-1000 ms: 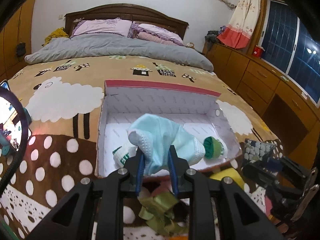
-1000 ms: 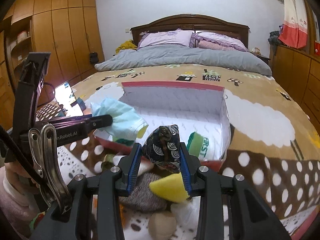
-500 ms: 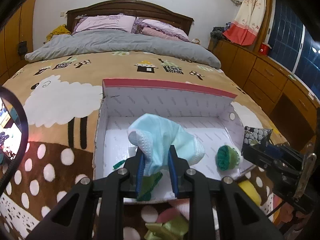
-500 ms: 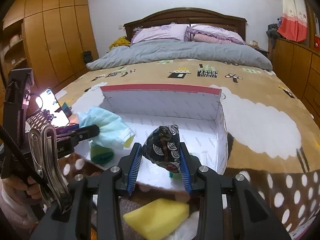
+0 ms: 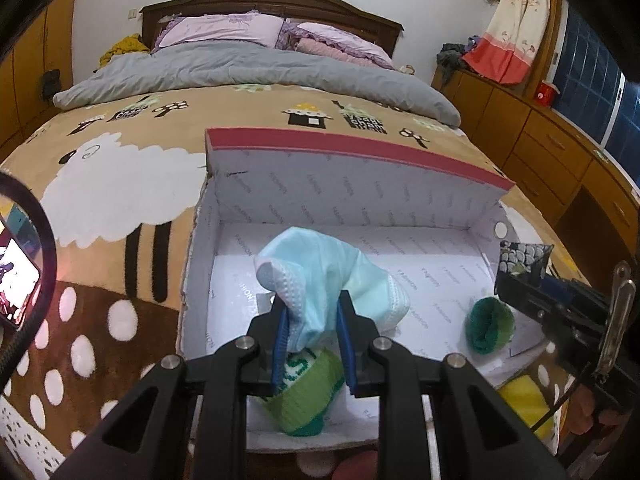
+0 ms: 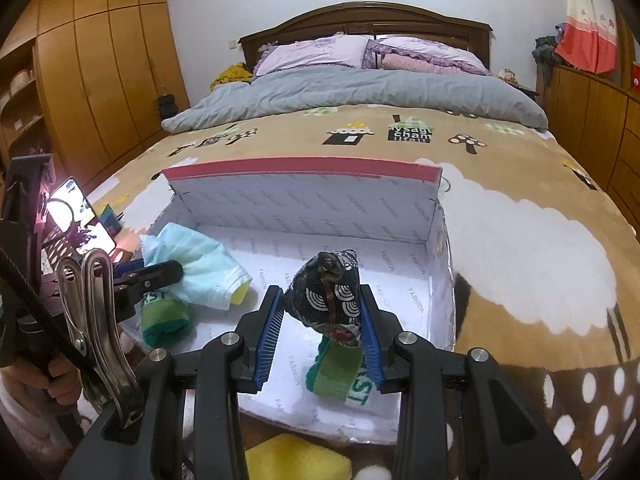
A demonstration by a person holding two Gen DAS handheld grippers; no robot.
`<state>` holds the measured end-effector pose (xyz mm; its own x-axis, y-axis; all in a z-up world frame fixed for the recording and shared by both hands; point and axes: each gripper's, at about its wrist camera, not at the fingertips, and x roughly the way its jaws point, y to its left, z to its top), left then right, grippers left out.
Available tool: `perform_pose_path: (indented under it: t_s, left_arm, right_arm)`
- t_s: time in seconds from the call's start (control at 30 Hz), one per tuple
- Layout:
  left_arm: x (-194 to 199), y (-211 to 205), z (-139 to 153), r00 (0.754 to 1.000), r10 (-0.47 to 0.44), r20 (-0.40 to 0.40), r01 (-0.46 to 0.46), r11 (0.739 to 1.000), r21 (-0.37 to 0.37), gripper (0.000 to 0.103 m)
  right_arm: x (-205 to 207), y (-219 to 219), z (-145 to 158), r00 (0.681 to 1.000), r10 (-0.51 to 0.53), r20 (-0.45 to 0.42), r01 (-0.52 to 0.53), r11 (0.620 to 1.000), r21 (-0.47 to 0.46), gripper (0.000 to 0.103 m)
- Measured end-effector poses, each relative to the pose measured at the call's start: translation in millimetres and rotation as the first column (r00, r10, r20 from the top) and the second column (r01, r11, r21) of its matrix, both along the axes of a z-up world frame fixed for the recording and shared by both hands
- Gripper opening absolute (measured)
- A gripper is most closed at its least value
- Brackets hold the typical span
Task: Organize soft objects
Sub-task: 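Carry the mask and patterned sock into the shoebox and open both grippers, then withdraw both grippers from the shoebox toward the remaining pile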
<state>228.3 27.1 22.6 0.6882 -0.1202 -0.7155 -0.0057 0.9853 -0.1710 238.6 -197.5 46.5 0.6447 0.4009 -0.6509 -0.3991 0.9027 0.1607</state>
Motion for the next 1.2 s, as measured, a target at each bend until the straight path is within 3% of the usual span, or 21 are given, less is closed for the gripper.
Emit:
perform_pose_path:
  t_s: [0.63, 0.8, 0.97, 1.2]
  left_arm:
    - [5.4, -8.4, -12.0, 1.0, 0.006, 0.0, -0.006, 0.999, 0.05, 0.027]
    - [6.8, -9.8, -9.8, 1.0, 0.008, -0.001, -0.008, 0.998, 0.062, 0.05]
    - [2.1, -10.5, -1.5, 1.0, 0.005, 0.008, -0.006, 0.997, 0.083, 0.052]
    - [-15.5, -5.4, 17.6, 1.0, -0.018, 0.023, 0.016, 0.998, 0.061, 0.052]
  right_arm:
    - [14.1, 8.2, -25.1, 0.999, -0.014, -0.047, 0.014, 1.0, -0.001, 0.038]
    - [12.5, 5.1, -24.3, 0.999, -0.009, -0.044, 0.01, 1.0, 0.017, 0.041]
    - [4.9, 3.8, -15.2, 1.0, -0.018, 0.014, 0.018, 1.0, -0.008, 0.048]
    - [-11.7, -2.6, 2.8, 0.998, -0.031, 0.052, 0.031, 0.999, -0.009, 0.05]
